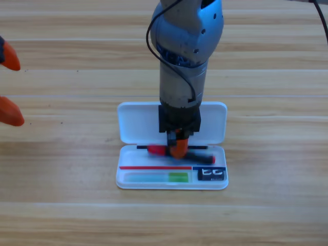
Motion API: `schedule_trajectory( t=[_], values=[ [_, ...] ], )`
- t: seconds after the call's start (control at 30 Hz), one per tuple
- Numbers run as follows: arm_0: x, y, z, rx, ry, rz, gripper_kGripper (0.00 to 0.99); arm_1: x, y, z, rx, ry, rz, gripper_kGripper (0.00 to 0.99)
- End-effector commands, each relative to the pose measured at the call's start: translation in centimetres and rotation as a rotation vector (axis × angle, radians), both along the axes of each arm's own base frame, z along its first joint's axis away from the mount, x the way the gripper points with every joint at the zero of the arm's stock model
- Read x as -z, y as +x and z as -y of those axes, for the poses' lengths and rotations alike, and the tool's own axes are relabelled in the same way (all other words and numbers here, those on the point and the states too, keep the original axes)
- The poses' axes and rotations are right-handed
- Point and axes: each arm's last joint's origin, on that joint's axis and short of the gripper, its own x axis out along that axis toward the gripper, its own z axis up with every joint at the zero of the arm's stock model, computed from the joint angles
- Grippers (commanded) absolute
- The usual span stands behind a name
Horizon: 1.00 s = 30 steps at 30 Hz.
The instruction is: Clean up eraser and pencils
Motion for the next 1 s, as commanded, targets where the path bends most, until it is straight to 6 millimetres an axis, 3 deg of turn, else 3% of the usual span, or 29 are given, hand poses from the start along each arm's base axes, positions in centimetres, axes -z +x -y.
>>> schedule_trajectory(
  t=[0.03, 0.13, 0.23, 0.4, 0.53, 0.63, 0.8, 1.0],
  values=[
    [0.4, 0.1, -0.3, -0.011, -0.004, -0.006, 0.990, 2.3, -1.0, -1.0, -0.008, -0.044, -0.049, 0.779],
    [0.4, 0.1, -0.3, -0.011, -0.005, -0.006, 0.990, 0.6, -1.5, -0.4, -0.006, -0.026, -0.050, 0.821],
    [0.4, 0.0, -0.3, -0.011, -0.005, -0.004, 0.990, -4.1, -3.1, 1.5, -0.013, 0.052, -0.079, 0.861],
    [0.3, 0.0, -0.4, -0.013, -0.007, 0.000, 0.990, -13.7, -8.1, 7.6, -0.045, 0.249, -0.138, 0.890],
    [-0.1, 0.1, -0.4, -0.015, -0.011, 0.014, 0.990, -18.1, -10.7, 13.1, -0.030, 0.402, -0.185, 0.916],
    [-0.3, 0.2, -0.3, -0.020, -0.008, 0.025, 0.990, -18.8, -11.1, 16.6, 0.052, 0.538, -0.149, 0.931],
    [-0.2, 0.8, 0.0, -0.025, -0.002, 0.032, 0.990, -17.3, -12.9, 20.7, 0.146, 0.726, -0.026, 0.943],
    [1.0, 4.9, 0.9, -0.065, -0.012, 0.088, 0.990, -17.0, -14.5, 22.5, 0.185, 0.797, 0.002, 0.960]
  ],
)
